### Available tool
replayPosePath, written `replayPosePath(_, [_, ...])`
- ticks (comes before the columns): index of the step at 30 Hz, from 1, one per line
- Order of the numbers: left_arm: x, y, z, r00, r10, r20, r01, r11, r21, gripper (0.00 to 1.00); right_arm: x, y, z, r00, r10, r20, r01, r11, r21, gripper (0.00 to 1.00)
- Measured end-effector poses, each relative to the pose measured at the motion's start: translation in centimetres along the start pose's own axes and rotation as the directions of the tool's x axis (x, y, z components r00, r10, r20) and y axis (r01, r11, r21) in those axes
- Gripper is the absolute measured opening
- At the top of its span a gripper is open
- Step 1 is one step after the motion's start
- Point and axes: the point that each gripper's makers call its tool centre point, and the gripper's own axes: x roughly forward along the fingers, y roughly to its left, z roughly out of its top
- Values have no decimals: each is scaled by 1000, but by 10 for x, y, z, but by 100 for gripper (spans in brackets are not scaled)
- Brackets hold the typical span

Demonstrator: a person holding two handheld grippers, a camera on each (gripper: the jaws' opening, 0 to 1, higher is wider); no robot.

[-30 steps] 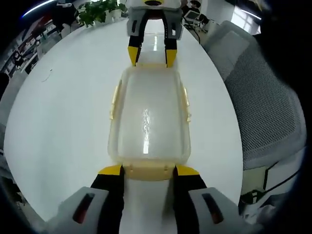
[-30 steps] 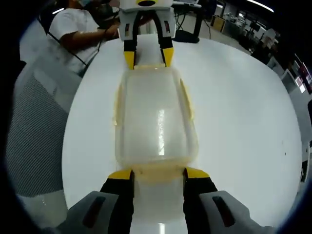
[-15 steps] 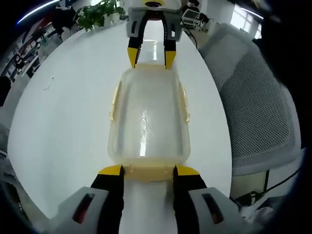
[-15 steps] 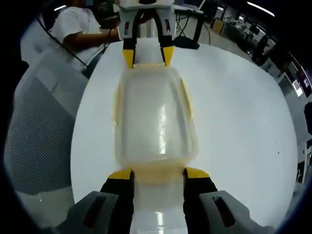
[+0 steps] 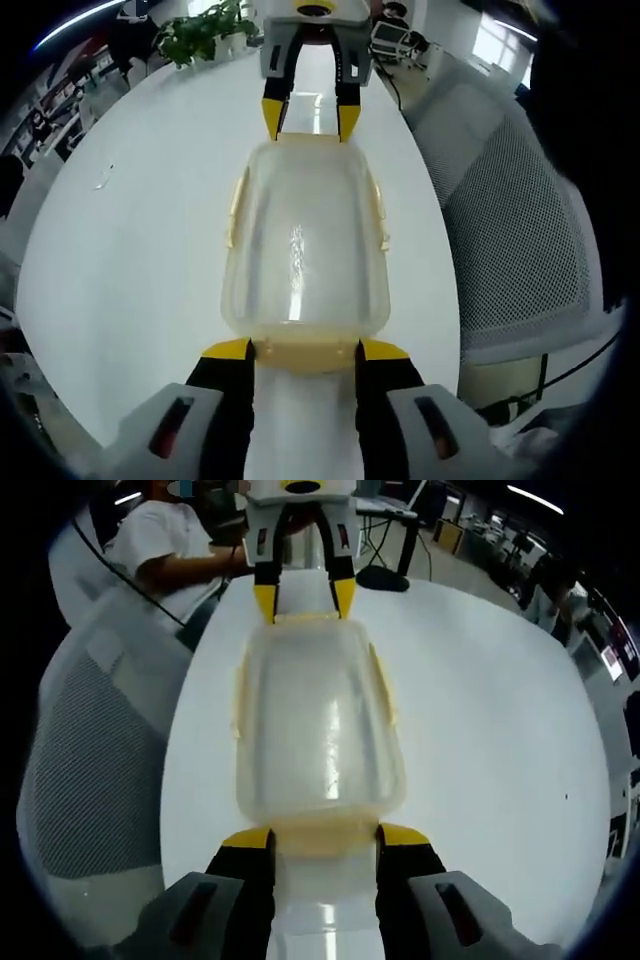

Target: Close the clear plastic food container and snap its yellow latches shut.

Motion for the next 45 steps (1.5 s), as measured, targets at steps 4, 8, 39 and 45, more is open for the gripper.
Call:
replayPosePath(4, [-4,3,6,1000,-1,13,1,1000,-9,38,-9,-3,1,1000,6,6,-6,1000,-1,38])
replayPosePath(8, [-10,3,11,1000,-8,12,9,1000,-26,38,-17,-4,3,1000,14,0,-14,1000,-8,38])
replayPosePath(39, [-16,-4,33,1000,-4,-7,3,997,-75,38,-34,-7,-7,998,51,34,-49,998,-50,38])
replayPosePath(45, [-10,-5,45,1000,-3,0,3,997,-75,38,-42,-8,-20,998,49,31,-47,998,-50,38])
